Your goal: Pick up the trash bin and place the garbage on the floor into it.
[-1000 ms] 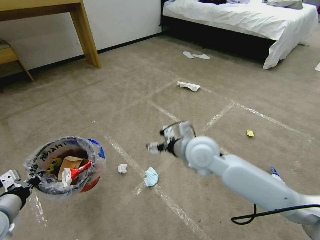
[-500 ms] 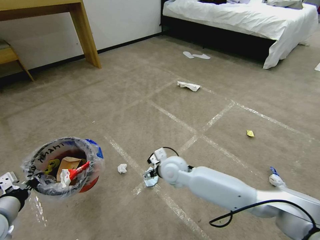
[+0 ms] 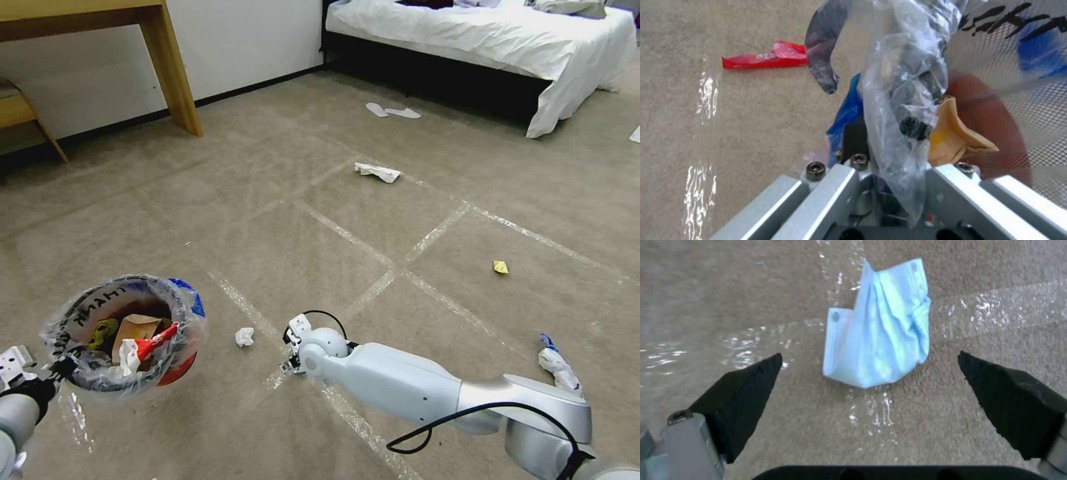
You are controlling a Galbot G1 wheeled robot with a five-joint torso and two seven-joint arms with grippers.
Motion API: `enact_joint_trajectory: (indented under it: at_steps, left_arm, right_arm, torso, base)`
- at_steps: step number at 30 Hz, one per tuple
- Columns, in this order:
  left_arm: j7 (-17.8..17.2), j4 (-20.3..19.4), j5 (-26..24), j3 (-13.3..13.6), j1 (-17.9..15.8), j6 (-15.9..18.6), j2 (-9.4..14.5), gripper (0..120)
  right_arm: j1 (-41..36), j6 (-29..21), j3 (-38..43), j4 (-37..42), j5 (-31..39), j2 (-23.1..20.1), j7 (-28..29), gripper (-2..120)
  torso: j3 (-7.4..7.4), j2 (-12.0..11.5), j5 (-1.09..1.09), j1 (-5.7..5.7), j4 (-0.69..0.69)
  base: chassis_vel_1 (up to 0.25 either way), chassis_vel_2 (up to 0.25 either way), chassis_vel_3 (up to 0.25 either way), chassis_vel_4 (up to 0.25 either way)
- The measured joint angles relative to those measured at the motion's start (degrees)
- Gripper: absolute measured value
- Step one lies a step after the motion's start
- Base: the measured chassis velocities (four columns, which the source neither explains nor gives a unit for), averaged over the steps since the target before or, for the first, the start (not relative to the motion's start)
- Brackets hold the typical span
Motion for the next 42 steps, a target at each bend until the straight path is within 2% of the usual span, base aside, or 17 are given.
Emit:
enact_joint_trajectory:
  at_steps: [7,15,16,17,19,21,22,23,24,25,27,29,30,31,33,35,42]
  left_arm:
    - [0.2,-0.2,0.0,-0.1,0.3,-0.1,-0.2,0]
    - [0.2,-0.8,0.0,0.1,0.1,-0.1,-0.3,0]
    - [0.2,-0.9,0.0,0.1,0.1,-0.1,-0.4,0]
    - [0.2,-0.9,0.0,0.1,0.1,-0.1,-0.4,0]
    - [0.3,-0.9,0.0,0.1,0.1,-0.1,-0.5,0]
    - [0.3,-0.9,0.0,0.1,0.1,-0.1,-0.5,0]
    - [0.4,-0.9,0.1,0.1,0.2,-0.2,-0.6,0]
    - [0.4,-0.9,0.1,0.1,0.2,-0.2,-0.6,0]
    - [0.6,-0.8,0.2,0.1,0.2,-0.3,-0.8,0]
    - [0.6,-0.8,0.2,0.1,0.2,-0.3,-0.8,0]
    - [0.6,-1.0,0.3,0.2,0.3,-0.3,-1.1,0]
    - [0.7,-1.1,0.3,0.2,0.3,-0.3,-1.1,0]
    - [0.7,-1.3,0.3,0.3,0.3,-0.3,-1.2,0]
    - [0.7,-1.3,0.3,0.3,0.3,-0.3,-1.2,0]
    - [0.7,-1.6,0.3,0.4,0.3,-0.4,-1.2,0]
    - [0.7,-1.6,0.3,0.5,0.3,-0.4,-1.2,0]
    - [0.7,-1.6,0.4,0.9,0.2,-0.4,-1.4,0]
  right_arm:
    - [-1.0,2.3,1.1,-7.0,-2.9,3.0,-1.5,88]
    - [-2.5,3.6,1.6,-9.2,-4.4,4.5,-3.0,74]
    - [-2.9,3.9,1.6,-9.7,-4.9,4.8,-3.3,68]
    - [-2.9,3.9,1.6,-9.7,-4.9,4.8,-3.3,68]
    - [-3.4,4.4,1.6,-10.5,-5.9,5.2,-3.7,55]
    - [-3.4,4.5,1.6,-10.6,-6.1,5.2,-3.8,53]
    - [-3.5,4.8,1.6,-10.7,-6.5,5.2,-4.1,47]
    - [-3.5,4.8,1.6,-10.7,-6.5,5.2,-4.1,47]
    - [-3.5,5.1,1.6,-10.9,-7.0,5.2,-4.3,38]
    - [-3.5,5.1,1.6,-10.9,-7.0,5.2,-4.3,38]
    - [-3.6,5.7,1.6,-11.6,-8.1,5.2,-5.0,26]
    - [-3.7,5.9,1.6,-11.8,-8.3,5.2,-5.1,25]
    - [-3.8,6.1,1.6,-12.0,-8.8,5.1,-5.4,17]
    - [-3.8,6.1,1.6,-12.0,-8.8,5.1,-5.4,17]
    - [-4.1,6.7,1.7,-12.7,-9.6,5.1,-6.0,6]
    - [-4.2,6.9,1.8,-12.9,-9.9,5.0,-6.2,2]
    - [-4.6,8.3,2.2,-12.7,-10.6,4.5,-6.9,0]
  torso:
    - [0.0,0.0,0.0,0.0,0.0]
    - [0.0,0.0,0.01,0.0,0.0]
    - [0.0,0.0,0.01,0.0,0.0]
    - [0.0,0.0,0.01,0.0,0.0]
    - [0.0,0.0,0.01,0.0,0.0]
    - [0.0,0.0,0.01,0.0,0.0]
    - [0.0,0.0,0.01,0.0,0.0]
    - [0.0,0.0,0.01,0.0,0.0]
    - [0.0,0.0,0.01,0.0,0.0]
    - [0.0,0.0,0.01,0.0,0.0]
    - [0.0,0.0,0.0,0.0,0.0]
    - [0.0,0.0,0.01,0.0,0.0]
    - [0.0,0.0,0.01,0.0,0.0]
    - [0.0,0.0,0.01,0.0,0.0]
    - [0.0,0.0,0.01,0.0,0.0]
    - [0.0,0.0,0.01,0.0,0.0]
    - [0.0,0.0,0.02,0.0,0.0]
  base:
    - [0.0,0.0,0.0,0.0]
    - [0.0,0.0,0.0,0.0]
    - [0.0,0.0,0.0,0.0]
    - [0.0,0.0,0.0,0.0]
    - [0.0,0.0,0.0,0.0]
    - [0.0,0.0,0.0,0.0]
    - [0.0,0.0,0.0,0.0]
    - [0.0,0.0,0.0,0.0]
    - [0.0,0.0,0.0,0.0]
    - [0.0,0.0,0.0,0.0]
    - [0.0,0.0,0.0,0.0]
    - [0.0,0.0,0.0,0.0]
    - [0.0,0.0,0.0,0.0]
    - [0.0,0.0,0.0,0.0]
    - [0.0,0.0,0.0,0.0]
    - [0.0,0.0,0.0,0.0]
    - [0.0,0.0,0.0,0.0]
